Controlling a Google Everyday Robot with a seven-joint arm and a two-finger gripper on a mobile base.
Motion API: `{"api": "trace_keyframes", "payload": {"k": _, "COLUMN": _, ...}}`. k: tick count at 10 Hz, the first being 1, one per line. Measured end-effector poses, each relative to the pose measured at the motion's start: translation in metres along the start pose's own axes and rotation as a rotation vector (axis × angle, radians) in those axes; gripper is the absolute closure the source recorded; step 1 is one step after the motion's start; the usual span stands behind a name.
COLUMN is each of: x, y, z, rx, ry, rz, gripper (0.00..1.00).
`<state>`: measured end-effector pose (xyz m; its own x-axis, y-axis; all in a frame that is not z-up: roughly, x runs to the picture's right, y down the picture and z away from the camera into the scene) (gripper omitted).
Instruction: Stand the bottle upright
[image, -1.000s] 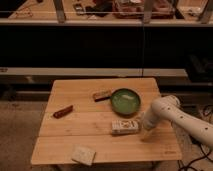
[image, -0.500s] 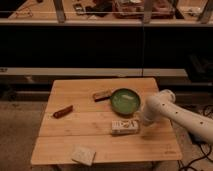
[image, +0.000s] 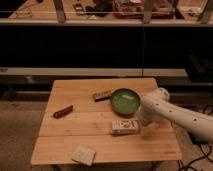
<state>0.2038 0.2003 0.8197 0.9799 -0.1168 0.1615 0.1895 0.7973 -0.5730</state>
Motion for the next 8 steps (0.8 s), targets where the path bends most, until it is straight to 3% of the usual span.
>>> {"api": "trace_keyframes", "payload": {"k": 5, "x": 0.002, "y": -0.002, "z": 0.005, "rx": 0.007, "ry": 0.008, "rz": 0.022, "gripper": 0.35}}
{"api": "trace_keyframes", "payload": {"k": 8, "x": 0.014, "y": 0.001, "z": 0.006, "rx": 0.012, "ry": 0.036, "rz": 0.039, "gripper": 0.35}}
